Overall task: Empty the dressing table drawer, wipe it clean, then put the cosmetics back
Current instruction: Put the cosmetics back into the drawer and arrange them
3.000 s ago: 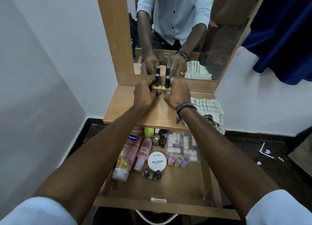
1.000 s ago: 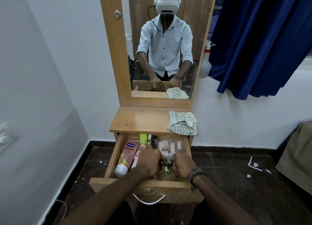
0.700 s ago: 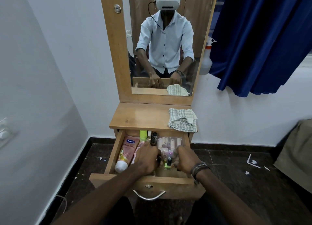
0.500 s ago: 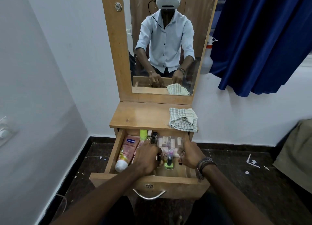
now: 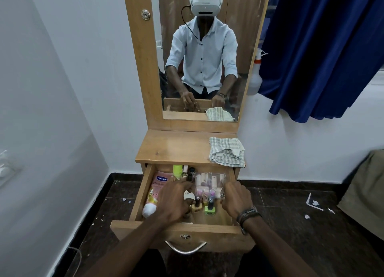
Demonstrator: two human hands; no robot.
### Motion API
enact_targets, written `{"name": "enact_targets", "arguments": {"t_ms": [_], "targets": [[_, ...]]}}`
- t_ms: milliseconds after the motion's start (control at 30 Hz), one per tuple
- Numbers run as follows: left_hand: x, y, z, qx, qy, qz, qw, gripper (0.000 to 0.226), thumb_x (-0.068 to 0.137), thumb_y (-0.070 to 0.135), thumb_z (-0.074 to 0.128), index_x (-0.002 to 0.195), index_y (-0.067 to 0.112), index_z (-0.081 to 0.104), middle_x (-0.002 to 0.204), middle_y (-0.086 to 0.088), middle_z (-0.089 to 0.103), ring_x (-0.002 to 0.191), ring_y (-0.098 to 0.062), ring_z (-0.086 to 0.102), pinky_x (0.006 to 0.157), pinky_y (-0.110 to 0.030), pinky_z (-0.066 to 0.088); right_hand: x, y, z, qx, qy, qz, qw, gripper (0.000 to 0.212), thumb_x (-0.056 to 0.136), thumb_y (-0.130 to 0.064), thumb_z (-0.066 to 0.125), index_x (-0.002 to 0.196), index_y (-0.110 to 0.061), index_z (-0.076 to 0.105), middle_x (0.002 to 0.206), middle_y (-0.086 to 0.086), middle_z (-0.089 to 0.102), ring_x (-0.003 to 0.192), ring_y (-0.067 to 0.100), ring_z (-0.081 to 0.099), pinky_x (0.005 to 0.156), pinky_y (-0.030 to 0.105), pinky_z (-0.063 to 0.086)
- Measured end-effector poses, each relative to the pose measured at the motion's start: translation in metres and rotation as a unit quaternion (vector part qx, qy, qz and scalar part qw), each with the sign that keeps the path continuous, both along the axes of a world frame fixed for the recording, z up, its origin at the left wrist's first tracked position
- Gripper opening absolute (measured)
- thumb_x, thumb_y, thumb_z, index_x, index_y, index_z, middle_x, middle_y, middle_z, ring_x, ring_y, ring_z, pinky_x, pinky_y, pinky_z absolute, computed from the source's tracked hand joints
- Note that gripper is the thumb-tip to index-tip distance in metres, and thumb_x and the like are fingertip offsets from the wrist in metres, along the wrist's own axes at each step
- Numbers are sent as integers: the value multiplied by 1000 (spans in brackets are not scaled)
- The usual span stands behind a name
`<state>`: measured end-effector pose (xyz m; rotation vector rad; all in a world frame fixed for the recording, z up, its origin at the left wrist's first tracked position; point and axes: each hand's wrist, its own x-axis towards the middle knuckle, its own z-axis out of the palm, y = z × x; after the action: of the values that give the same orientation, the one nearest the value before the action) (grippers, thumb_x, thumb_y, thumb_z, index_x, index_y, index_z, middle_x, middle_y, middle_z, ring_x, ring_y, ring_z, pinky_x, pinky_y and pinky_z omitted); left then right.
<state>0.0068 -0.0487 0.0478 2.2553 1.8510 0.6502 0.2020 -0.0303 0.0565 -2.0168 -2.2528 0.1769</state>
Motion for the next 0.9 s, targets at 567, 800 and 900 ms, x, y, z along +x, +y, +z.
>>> {"name": "enact_targets", "arguments": {"t_ms": [567, 800, 900], "targets": [[-11, -3, -12, 35, -116, 76, 990, 38, 75, 19, 83, 112, 23, 73, 105, 4, 75, 101, -18, 64, 84, -31, 49, 2, 5, -9, -7, 7, 18, 1000, 29, 87, -11, 62, 115, -14, 53, 107, 8, 63, 98, 30, 62, 73, 37, 49], [-5, -20, 12, 114, -318, 151, 929, 22, 85, 12, 77, 105, 19, 71, 96, 5, 71, 80, -3, 63, 62, -8, 45, 5, 6, -6, 15, 38, 22, 999, 32, 83, -15, 70, 111, -17, 56, 104, 3, 66, 93, 25, 65, 70, 32, 51], [5, -48, 30, 129, -441, 196, 866, 20, 85, 9, 76, 100, 20, 73, 88, 9, 72, 79, 0, 65, 61, -8, 48, 9, -7, 8, 44, 134, -14, 990, 23, 82, -21, 72, 103, -17, 65, 95, -1, 72, 87, 15, 68, 75, 33, 58]]}}
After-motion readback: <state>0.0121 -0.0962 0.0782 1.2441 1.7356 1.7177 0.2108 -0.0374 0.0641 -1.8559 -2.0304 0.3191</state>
